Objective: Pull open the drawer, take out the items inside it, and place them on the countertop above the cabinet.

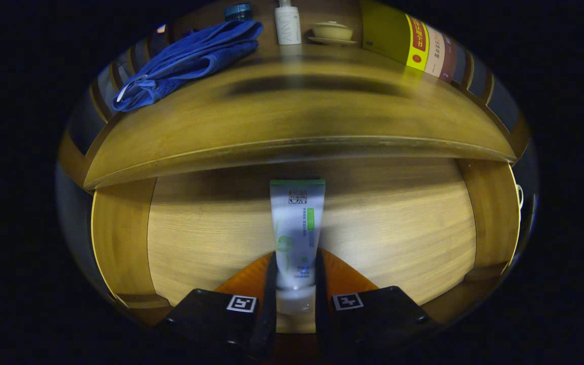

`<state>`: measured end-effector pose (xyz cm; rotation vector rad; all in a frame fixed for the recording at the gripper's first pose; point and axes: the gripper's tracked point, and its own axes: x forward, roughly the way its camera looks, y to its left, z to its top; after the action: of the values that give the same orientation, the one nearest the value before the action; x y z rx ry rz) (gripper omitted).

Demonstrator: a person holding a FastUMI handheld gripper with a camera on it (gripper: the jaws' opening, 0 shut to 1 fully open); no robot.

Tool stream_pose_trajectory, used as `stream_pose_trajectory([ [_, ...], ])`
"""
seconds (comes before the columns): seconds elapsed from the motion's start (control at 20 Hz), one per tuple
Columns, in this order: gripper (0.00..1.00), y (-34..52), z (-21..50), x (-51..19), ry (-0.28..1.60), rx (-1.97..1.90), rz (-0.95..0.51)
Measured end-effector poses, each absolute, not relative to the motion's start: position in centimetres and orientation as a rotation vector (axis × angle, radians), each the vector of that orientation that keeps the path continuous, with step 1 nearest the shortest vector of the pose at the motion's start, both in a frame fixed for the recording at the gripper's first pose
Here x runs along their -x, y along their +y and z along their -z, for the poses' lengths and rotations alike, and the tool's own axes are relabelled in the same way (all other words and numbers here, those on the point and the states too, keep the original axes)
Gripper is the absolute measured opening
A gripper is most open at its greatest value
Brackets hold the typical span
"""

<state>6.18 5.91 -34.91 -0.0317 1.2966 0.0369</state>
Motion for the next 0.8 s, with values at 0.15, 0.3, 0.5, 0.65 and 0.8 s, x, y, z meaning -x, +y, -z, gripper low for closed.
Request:
stream_pose_trajectory([
  [0.15,0.41,6.4,33.8,-5.8,1.288,0.002,-0.061],
  [0.3,0.41,6.5,31.5,-5.9,1.245,0.003,-0.095],
  [0.5,0.41,6.3,28.1,-6.2,1.183,-0.013,-0.140],
  [0.65,0.41,6.2,25.5,-6.6,1.124,-0.030,-0.153],
  [0.8,0.41,6.1,24.0,-5.8,1.123,-0.049,-0.171],
])
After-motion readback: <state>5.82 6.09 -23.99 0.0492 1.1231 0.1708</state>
